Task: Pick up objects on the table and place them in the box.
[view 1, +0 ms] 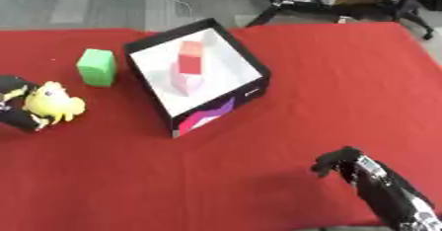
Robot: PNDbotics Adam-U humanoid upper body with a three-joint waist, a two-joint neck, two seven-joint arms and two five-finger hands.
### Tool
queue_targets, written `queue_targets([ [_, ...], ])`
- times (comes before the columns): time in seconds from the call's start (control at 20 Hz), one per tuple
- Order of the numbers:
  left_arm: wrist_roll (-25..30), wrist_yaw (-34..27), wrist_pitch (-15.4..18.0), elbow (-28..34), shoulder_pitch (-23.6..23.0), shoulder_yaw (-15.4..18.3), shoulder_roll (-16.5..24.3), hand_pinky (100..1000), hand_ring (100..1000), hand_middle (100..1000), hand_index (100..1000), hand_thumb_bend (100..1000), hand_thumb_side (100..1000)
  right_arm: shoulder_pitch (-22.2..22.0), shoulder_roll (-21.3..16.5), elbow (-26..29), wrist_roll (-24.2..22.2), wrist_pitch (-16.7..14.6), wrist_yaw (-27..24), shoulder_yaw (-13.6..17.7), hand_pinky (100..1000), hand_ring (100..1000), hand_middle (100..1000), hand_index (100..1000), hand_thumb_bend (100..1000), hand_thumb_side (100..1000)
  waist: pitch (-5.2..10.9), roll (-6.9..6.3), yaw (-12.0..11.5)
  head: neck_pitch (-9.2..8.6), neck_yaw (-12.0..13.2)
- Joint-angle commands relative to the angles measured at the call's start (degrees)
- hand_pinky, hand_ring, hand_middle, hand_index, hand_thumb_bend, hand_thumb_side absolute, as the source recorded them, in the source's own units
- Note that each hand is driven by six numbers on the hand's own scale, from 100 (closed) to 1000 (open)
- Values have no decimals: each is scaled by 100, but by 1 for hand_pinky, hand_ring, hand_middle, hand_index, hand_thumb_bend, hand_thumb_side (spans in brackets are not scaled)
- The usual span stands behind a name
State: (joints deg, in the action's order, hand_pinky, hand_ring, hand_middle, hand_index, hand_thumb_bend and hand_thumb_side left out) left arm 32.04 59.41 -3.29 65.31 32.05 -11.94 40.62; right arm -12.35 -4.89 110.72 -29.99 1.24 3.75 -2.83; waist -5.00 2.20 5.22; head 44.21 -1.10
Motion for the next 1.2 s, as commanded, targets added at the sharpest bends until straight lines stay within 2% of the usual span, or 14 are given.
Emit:
queue_targets([
  [0.05,-329,-133,-54,-48,-1,44,80,638,484,505,713,114,200,0,-75,61,-10,-19,22,11,1000,750,512,705,100,1000,66,-44,-13,-9,-21],
  [0.2,-788,-270,-121,-24,-6,68,70,611,432,441,643,100,220,-6,-74,60,-10,-22,29,14,1000,750,511,705,100,1000,68,-43,-16,-9,-24],
  [0.3,-1110,-363,-139,-7,-6,66,71,600,401,405,607,100,200,-7,-75,60,-11,-23,31,11,1000,750,512,705,100,1000,67,-43,-16,-9,-31],
  [0.35,-1273,-418,-143,10,-3,70,74,599,391,393,597,100,232,-7,-75,60,-14,-24,32,10,1000,750,511,705,100,1000,66,-44,-16,-9,-36],
  [0.4,-1421,-483,-142,39,0,74,81,601,381,378,587,100,203,-8,-75,59,-15,-24,34,9,1000,750,511,705,100,1000,65,-44,-16,-9,-38],
  [0.55,-1713,-753,-114,235,-4,76,149,606,375,365,577,100,214,-6,-75,60,-14,-27,37,11,1000,750,511,705,100,1000,62,-47,-12,-9,-55],
  [0.75,-1918,-1264,-158,957,85,179,331,608,358,350,563,100,247,-13,-78,61,-5,-29,43,19,1000,750,511,705,100,1000,62,-49,-21,-9,-84],
  [1.0,-2041,-1817,-340,2003,466,299,564,618,357,344,557,100,282,-30,-90,60,-7,-34,41,13,1000,750,511,705,100,1000,88,-51,-28,-9,-75],
  [1.2,-2048,-2033,-506,2359,929,105,435,625,370,356,568,100,276,-27,-101,54,-27,-35,27,-6,1000,750,511,705,100,1000,108,-49,-5,-9,-60],
])
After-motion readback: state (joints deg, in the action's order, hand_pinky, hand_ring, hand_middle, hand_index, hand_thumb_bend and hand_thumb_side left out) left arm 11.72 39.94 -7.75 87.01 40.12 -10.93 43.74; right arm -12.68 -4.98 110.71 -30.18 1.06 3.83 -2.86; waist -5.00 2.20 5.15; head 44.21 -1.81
